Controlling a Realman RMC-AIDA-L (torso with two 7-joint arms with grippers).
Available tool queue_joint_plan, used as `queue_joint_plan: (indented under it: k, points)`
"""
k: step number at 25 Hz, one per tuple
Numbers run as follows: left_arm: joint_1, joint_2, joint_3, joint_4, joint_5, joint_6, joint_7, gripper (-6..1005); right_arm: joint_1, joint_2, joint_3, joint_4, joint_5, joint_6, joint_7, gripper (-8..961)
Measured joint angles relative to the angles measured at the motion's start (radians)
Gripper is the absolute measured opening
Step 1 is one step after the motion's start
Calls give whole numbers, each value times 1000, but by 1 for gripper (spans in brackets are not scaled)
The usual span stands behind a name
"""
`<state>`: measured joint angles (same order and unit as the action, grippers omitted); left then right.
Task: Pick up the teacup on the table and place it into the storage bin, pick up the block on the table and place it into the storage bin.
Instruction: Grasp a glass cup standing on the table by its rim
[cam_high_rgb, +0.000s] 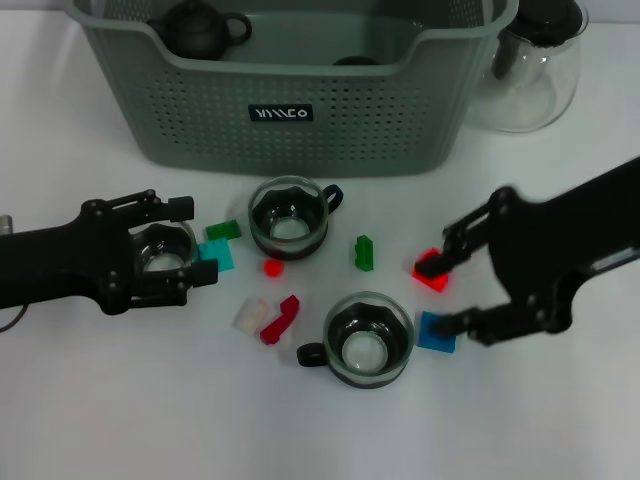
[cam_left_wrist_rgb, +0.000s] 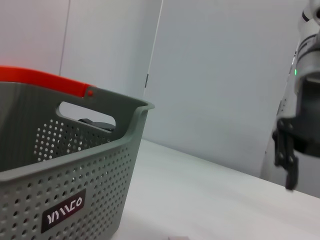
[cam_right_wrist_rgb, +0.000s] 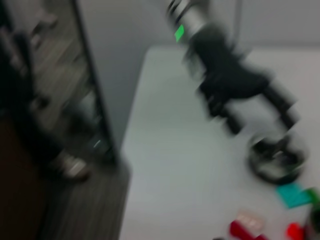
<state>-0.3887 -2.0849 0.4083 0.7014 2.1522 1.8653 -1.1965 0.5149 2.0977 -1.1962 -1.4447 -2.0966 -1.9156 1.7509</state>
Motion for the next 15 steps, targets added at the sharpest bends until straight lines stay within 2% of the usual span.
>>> queue_joint_plan:
  k: [8,15]
  points:
    - [10,-2,0,-3,0,1,0,859,75,2,-220,45,-161,40,76,519]
    - [12,-3,-2,-5,0,-11,3,859,96,5,-381,118,-193,193,85,520]
